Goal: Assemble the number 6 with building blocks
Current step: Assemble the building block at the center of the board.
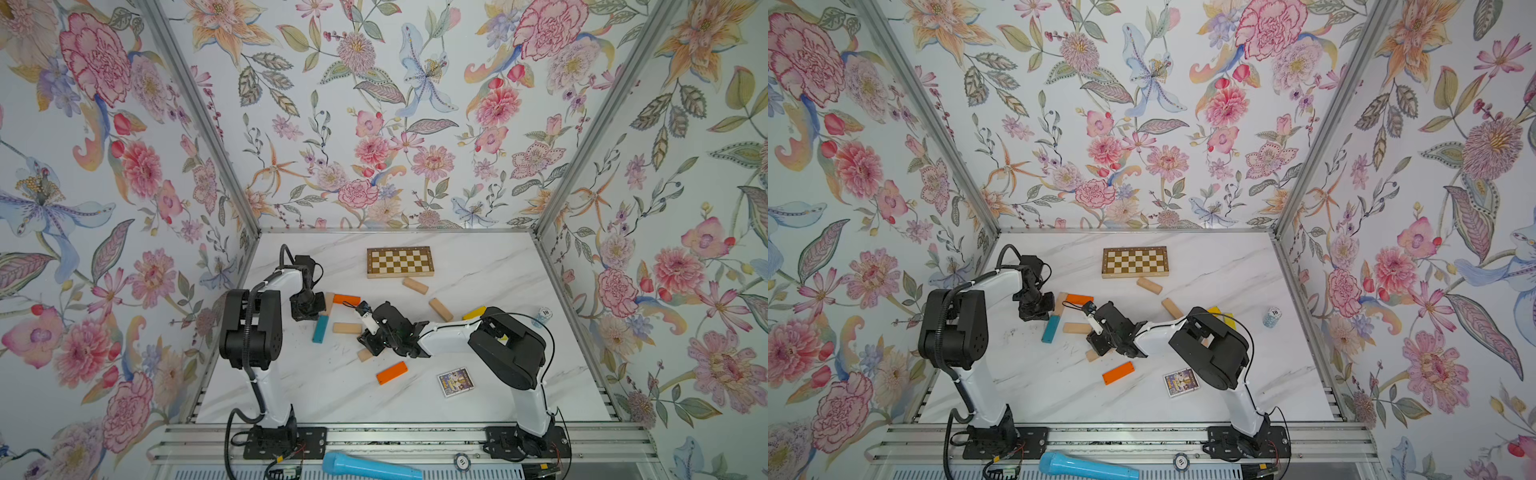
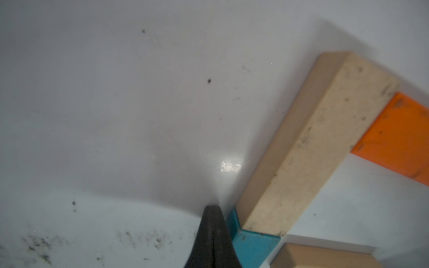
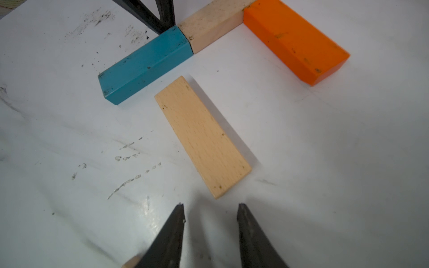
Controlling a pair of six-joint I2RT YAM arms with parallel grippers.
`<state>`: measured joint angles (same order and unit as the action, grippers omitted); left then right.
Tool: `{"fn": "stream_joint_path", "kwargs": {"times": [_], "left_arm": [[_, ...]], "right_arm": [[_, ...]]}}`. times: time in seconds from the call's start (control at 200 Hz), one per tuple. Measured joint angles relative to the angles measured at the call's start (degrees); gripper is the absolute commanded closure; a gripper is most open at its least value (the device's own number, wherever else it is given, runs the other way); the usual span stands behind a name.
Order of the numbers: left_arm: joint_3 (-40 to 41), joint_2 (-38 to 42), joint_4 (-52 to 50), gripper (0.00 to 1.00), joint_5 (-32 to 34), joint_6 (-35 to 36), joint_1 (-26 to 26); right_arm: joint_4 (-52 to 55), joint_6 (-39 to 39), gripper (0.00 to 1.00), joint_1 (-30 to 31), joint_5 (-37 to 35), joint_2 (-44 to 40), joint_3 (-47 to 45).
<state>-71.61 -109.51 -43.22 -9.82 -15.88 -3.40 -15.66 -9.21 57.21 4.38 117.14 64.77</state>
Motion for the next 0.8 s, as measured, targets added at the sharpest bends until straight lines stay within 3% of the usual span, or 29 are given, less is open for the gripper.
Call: {"fn": "stream_joint_path", "kwargs": {"times": [0.37,0.801], "left_arm": [[-0.1,-0.1,-0.1,1.00,0.0,0.0,0.0],[-0.2,-0.2,-0.2,1.00,0.3,0.0,-0.2]], "right_arm": [[1.4,-0.2,0.74,0.5,-0.2,2.1,3.3],[2.0,-1.7,0.79,0.9,0.5,2.5,4.1]]}}
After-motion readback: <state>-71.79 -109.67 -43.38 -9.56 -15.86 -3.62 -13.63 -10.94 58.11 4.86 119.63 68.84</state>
